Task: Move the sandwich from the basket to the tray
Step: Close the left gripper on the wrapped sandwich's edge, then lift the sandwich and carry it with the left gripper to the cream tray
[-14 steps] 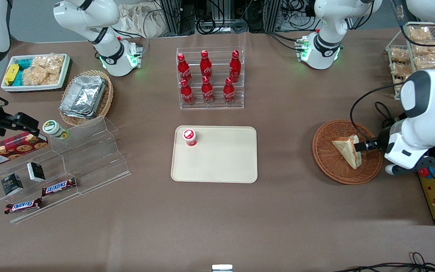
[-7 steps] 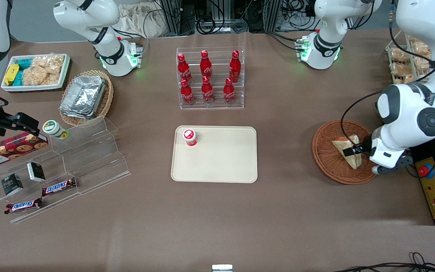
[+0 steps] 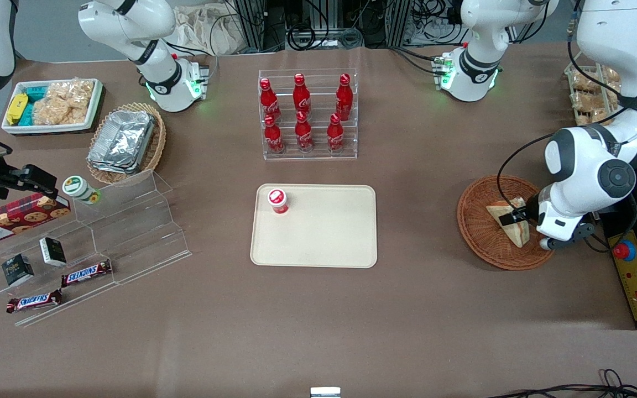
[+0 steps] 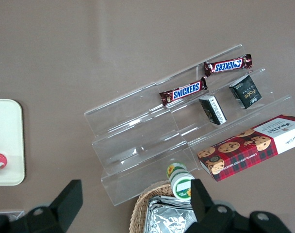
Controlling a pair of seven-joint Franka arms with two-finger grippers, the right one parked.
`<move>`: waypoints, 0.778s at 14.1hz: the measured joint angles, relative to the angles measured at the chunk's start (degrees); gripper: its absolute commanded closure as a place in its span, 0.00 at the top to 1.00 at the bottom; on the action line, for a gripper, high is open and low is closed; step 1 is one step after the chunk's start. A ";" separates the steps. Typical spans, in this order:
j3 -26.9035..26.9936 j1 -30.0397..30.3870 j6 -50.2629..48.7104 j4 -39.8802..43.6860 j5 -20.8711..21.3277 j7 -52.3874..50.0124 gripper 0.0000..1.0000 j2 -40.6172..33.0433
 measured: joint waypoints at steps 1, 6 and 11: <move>0.00 0.00 0.34 -0.02 0.00 0.00 0.76 0.45; -0.01 0.00 1.30 -0.03 0.02 0.48 0.00 1.99; -0.26 -0.03 -4.23 3.34 0.02 0.85 0.00 1.90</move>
